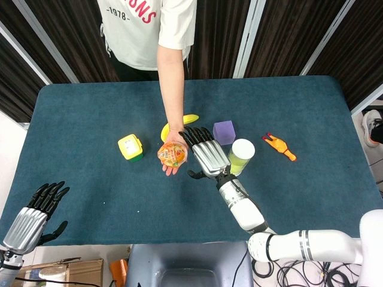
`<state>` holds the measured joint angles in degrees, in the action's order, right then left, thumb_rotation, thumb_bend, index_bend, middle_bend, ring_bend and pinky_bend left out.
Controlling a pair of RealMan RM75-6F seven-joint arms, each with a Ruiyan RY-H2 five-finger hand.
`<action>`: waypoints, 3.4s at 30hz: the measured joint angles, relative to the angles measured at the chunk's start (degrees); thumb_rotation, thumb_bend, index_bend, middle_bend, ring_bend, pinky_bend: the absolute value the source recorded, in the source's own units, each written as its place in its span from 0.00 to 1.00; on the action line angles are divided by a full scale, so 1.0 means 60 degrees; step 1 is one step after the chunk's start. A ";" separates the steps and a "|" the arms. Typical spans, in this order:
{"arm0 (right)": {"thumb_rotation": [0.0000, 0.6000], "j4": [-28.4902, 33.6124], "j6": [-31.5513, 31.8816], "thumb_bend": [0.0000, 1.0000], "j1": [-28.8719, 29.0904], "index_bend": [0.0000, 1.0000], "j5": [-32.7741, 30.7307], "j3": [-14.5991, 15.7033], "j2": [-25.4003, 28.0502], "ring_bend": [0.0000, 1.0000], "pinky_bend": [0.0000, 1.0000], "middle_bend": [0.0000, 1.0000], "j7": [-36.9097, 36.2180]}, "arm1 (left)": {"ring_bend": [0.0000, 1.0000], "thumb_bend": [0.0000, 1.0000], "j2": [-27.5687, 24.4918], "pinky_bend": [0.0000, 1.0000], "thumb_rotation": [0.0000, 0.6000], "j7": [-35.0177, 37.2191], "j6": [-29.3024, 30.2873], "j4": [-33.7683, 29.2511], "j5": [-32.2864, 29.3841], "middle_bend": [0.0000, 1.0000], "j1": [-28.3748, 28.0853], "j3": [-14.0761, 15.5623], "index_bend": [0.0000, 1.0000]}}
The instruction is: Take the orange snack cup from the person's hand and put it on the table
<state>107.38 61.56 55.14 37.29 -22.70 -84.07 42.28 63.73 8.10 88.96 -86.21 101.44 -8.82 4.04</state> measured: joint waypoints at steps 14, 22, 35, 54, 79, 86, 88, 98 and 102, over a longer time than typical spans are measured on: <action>1.00 -0.1098 0.0023 0.14 0.0788 0.08 -0.0390 0.0204 -0.0824 0.00 0.00 0.01 -0.0315 | 0.00 0.37 -0.0004 0.06 1.00 0.0008 0.0059 0.0017 0.0043 0.00 0.0021 0.0051 0.00; 1.00 -0.1887 0.0420 0.14 0.1296 0.29 -0.0518 0.0208 -0.1668 0.00 0.06 0.16 -0.0310 | 0.00 0.37 -0.0009 0.06 1.00 0.0042 0.0118 0.0048 0.0086 0.00 0.0042 0.0078 0.00; 1.00 -0.2466 0.0529 0.14 0.1550 0.44 -0.0537 0.0356 -0.2145 0.09 0.17 0.28 -0.0247 | 0.00 0.37 -0.0020 0.06 1.00 0.0068 0.0222 0.0070 0.0126 0.00 0.0080 0.0093 0.00; 1.00 -0.3294 0.1113 0.26 0.1349 0.90 0.1293 0.0527 -0.2824 0.55 0.65 0.66 -0.1098 | 0.00 0.37 -0.0045 0.06 1.00 0.0188 0.0389 0.0117 0.0232 0.00 0.0118 0.0111 0.00; 1.00 -0.0658 0.3577 0.29 -0.2753 0.95 0.6164 0.3251 0.0376 0.59 0.71 0.70 -0.4990 | 0.00 0.37 -0.0030 0.06 1.00 0.0117 0.0501 0.0084 0.0251 0.00 0.0175 0.0099 0.00; 1.00 -0.2390 0.2965 0.29 -0.3570 0.86 0.6429 0.4057 0.0021 0.56 0.69 0.69 -0.6349 | 0.00 0.37 -0.0002 0.06 1.00 0.0093 0.0425 0.0075 0.0270 0.00 0.0126 0.0092 0.00; 1.00 -0.3008 0.2636 0.29 -0.3704 0.67 0.6473 0.4147 -0.0275 0.47 0.66 0.56 -0.6610 | 0.00 0.37 0.0014 0.06 1.00 0.0091 0.0456 0.0093 0.0303 0.00 0.0125 0.0091 0.00; 1.00 -0.3345 0.0978 0.25 -0.3879 0.03 0.6476 0.4467 -0.0341 0.11 0.40 0.16 -0.6233 | 0.00 0.37 0.0037 0.06 1.00 0.0110 0.0592 0.0183 0.0488 0.00 0.0146 0.0159 0.00; 1.00 -0.2963 0.0586 0.17 -0.3859 0.00 0.6403 0.4658 0.0088 0.00 0.29 0.02 -0.5400 | 0.00 0.37 0.0060 0.06 1.00 0.0133 0.0881 0.0255 0.0606 0.00 0.0212 0.0148 0.00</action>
<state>89.61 65.07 31.99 75.70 5.25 -83.54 9.88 64.08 8.90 94.25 -84.68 105.07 -7.55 4.93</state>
